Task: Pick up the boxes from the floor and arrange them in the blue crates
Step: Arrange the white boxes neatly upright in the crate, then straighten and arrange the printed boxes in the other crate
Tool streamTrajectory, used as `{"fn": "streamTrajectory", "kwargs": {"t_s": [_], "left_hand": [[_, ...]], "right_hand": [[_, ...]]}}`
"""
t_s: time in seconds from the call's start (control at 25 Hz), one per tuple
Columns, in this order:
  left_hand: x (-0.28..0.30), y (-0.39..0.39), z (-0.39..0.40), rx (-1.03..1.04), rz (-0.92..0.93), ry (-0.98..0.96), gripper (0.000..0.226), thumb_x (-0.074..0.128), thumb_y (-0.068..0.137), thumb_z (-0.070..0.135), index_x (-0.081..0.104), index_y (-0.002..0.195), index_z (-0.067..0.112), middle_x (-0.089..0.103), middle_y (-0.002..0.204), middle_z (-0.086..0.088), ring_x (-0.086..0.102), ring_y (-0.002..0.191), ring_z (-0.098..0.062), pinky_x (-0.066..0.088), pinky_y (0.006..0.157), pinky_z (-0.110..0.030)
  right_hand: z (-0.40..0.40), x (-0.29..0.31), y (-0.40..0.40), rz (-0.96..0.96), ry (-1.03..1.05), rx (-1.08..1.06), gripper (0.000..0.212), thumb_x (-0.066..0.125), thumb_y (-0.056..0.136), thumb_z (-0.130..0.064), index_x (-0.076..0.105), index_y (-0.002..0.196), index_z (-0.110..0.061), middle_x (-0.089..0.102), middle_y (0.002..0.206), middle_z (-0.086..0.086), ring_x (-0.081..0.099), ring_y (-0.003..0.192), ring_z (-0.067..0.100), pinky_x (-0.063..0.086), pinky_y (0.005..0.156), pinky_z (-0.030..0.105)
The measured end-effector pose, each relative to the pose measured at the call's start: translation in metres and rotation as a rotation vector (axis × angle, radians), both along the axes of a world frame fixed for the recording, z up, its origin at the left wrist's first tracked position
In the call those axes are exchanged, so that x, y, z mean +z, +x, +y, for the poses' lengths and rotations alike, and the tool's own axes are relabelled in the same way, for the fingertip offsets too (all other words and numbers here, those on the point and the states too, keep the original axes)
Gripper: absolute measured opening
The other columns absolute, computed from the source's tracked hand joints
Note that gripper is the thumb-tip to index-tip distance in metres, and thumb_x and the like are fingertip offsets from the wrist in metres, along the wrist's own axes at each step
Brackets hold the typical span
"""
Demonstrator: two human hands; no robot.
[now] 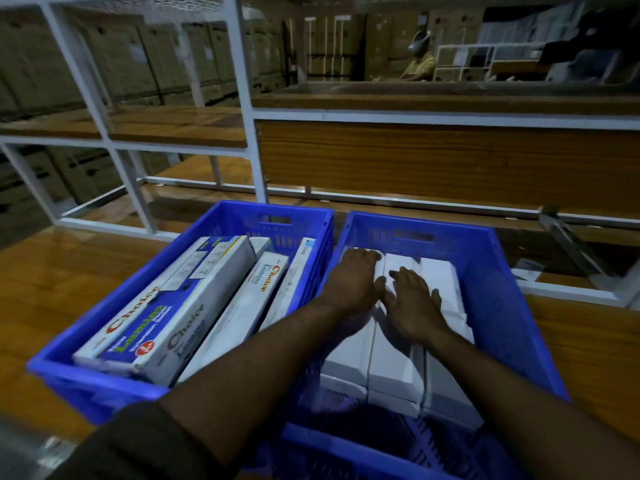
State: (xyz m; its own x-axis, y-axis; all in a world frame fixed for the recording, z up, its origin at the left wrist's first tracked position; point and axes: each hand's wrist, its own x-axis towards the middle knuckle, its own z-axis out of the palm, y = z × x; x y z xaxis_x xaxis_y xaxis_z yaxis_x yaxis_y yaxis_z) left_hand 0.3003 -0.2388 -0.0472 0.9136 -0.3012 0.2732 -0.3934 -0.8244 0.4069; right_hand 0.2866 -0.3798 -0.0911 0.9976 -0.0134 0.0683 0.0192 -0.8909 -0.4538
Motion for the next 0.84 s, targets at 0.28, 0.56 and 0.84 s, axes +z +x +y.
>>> {"fn": "streamTrajectory", "kwargs": {"t_s": [0.28,0.56,0.84], "left_hand": [[0.018,-0.012,0.052,0.125,-0.077,-0.122,0.036,0.062,0.095,0.033,0.064,0.127,0.017,0.064,0.129,-0.008,0.057,0.121,-0.025,0.048,0.096,-0.038],[0.023,-0.006,0.157,0.276,-0.147,-0.127,0.043,0.067,0.09,0.041,0.063,0.124,0.014,0.065,0.123,-0.008,0.057,0.119,-0.028,0.046,0.096,-0.039],[0.008,0.004,0.288,0.529,0.228,0.093,0.109,0.071,0.068,0.075,0.037,0.147,0.008,0.045,0.148,-0.02,0.044,0.136,-0.038,0.042,0.108,-0.044]], "right_hand": [[0.051,0.031,-0.006,-0.307,0.112,0.15,0.044,0.06,0.093,-0.028,0.051,0.134,-0.016,0.052,0.14,0.007,0.045,0.132,0.028,0.036,0.11,0.048],[0.135,0.066,-0.012,-0.37,0.194,0.23,0.037,0.063,0.092,-0.026,0.054,0.128,-0.016,0.05,0.127,0.004,0.047,0.124,0.023,0.038,0.104,0.036],[0.237,0.075,-0.008,-0.031,0.063,0.126,0.06,0.06,0.093,-0.041,0.042,0.141,-0.01,0.042,0.143,0.015,0.041,0.132,0.033,0.039,0.103,0.037]]}}
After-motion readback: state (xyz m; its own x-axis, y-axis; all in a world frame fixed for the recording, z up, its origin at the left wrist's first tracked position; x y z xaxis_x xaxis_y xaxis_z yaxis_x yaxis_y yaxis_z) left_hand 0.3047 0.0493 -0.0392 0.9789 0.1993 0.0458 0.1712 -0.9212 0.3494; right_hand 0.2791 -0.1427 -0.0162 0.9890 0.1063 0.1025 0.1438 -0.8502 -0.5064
